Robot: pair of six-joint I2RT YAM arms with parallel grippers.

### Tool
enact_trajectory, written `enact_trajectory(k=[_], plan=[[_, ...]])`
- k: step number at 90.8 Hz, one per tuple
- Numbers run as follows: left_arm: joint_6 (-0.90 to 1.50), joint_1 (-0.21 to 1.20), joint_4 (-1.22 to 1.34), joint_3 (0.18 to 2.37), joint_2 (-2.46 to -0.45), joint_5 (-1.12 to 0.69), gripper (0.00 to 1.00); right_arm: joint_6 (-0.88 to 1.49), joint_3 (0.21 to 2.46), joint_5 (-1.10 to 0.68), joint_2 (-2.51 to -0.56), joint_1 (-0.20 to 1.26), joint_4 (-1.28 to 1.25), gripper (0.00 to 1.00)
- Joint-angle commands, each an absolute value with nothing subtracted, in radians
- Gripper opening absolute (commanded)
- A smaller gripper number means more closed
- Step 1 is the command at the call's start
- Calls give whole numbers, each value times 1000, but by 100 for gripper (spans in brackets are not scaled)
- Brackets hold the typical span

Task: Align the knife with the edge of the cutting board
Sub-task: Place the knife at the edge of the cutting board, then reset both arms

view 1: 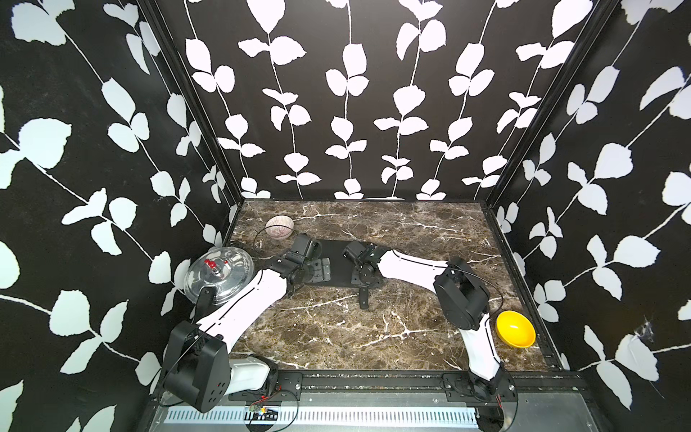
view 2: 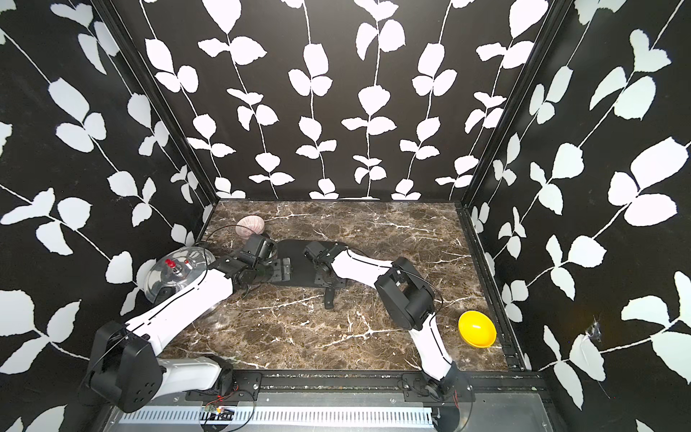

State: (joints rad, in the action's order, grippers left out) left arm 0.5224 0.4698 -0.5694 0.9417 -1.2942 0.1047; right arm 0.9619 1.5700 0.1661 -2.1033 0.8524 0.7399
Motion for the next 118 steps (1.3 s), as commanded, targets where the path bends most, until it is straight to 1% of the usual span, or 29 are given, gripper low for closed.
enact_trajectory(k=[1, 17, 28, 31, 32, 33, 35, 36, 40, 46, 50, 61, 71, 81, 92, 104, 111, 118], plan=[[520, 472, -561, 939, -1280, 100, 98, 971, 1560, 166, -2051, 848, 714, 39], [519, 472, -561, 940, -1279, 101, 98, 973, 1556, 172, -2033, 848, 721, 51], [517, 472, -558, 942, -1278, 106, 98, 973, 1539, 187, -1997, 848, 721, 62], [516, 472, -556, 945, -1278, 111, 98, 973, 1532, 197, -1985, 848, 721, 67], [515, 472, -557, 946, -1278, 113, 99, 973, 1532, 197, -1985, 848, 721, 67], [515, 472, -557, 947, -1279, 115, 99, 973, 1527, 205, -1974, 848, 720, 71], [514, 473, -556, 950, -1280, 120, 98, 971, 1521, 212, -1961, 848, 719, 75], [514, 473, -557, 952, -1280, 124, 98, 971, 1521, 212, -1961, 848, 719, 75], [514, 472, -558, 958, -1281, 139, 98, 964, 1507, 229, -1937, 848, 715, 84], [511, 471, -555, 963, -1281, 161, 99, 948, 1486, 259, -1895, 846, 713, 95], [506, 472, -551, 964, -1281, 174, 98, 930, 1469, 273, -1864, 842, 705, 98], [481, 472, -542, 974, -1280, 207, 98, 893, 1385, 297, -1765, 811, 646, 99], [450, 472, -529, 979, -1270, 250, 98, 860, 1244, 313, -1643, 762, 522, 99], [408, 471, -492, 955, -1243, 336, 98, 805, 1085, 453, -1482, 733, 359, 99], [344, 464, -415, 899, -1213, 452, 98, 629, 891, 625, -1311, 721, 130, 99], [220, 447, -300, 814, -1203, 581, 99, 505, 705, 848, -1161, 694, -92, 99], [138, 413, -176, 749, -1198, 566, 98, 361, 604, 871, -1087, 651, -195, 99], [167, 332, -131, 723, -1198, 539, 98, 318, 555, 890, -1029, 572, -179, 99]])
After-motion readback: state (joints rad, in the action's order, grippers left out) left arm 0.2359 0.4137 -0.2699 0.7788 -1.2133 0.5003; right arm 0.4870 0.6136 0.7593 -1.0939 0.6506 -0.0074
